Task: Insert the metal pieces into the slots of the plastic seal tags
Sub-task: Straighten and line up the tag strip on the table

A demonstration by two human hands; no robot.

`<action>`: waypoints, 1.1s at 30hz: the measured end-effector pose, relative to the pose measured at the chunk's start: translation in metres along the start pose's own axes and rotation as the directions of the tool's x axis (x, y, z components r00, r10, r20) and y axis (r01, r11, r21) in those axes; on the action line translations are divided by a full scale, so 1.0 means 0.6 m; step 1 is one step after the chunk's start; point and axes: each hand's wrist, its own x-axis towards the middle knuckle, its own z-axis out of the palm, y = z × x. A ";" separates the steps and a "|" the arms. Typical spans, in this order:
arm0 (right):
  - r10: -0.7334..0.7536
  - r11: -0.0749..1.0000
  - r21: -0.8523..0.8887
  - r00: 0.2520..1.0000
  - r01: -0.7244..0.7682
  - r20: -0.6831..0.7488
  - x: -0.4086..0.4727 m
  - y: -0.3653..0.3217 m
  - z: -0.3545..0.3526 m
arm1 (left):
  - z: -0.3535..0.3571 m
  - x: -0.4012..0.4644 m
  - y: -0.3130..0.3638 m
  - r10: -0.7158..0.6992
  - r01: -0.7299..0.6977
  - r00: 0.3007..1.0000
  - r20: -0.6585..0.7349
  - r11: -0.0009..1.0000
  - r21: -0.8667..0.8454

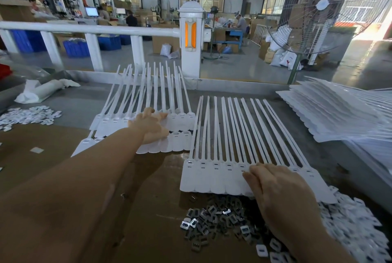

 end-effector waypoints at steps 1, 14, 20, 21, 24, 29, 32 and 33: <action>-0.003 1.000 -0.002 1.000 0.003 -0.001 0.001 0.000 0.000 | -0.001 0.002 0.001 0.008 -0.009 1.000 0.021 0.999 0.031; -0.005 1.000 0.007 1.000 0.005 0.021 0.000 -0.001 -0.005 | 0.008 0.009 0.017 0.016 -0.017 0.998 0.054 1.000 0.018; -0.003 1.000 0.010 0.999 0.003 0.035 0.001 0.000 -0.004 | 0.003 0.018 0.015 0.031 -0.030 0.999 0.013 0.999 -0.045; -0.001 1.000 0.012 0.999 0.000 0.035 0.000 0.000 -0.004 | 0.002 0.017 0.015 0.023 -0.023 1.000 -0.007 0.998 -0.052; 0.001 1.000 0.020 1.000 -0.002 0.026 -0.001 0.001 -0.004 | -0.001 0.009 0.016 -0.016 0.013 0.998 -0.069 0.999 -0.043; -0.003 0.999 0.033 1.000 0.002 0.013 0.001 0.002 -0.002 | -0.005 0.005 0.017 0.002 -0.006 0.990 -0.138 1.000 -0.028; 0.000 1.000 0.027 1.000 0.000 0.005 0.000 0.001 -0.003 | -0.010 0.009 0.008 0.029 -0.034 0.990 -0.138 0.999 -0.032; 0.001 1.000 0.024 1.000 -0.001 0.005 0.001 0.000 -0.004 | -0.012 0.010 0.007 0.039 -0.045 0.990 -0.138 0.998 -0.041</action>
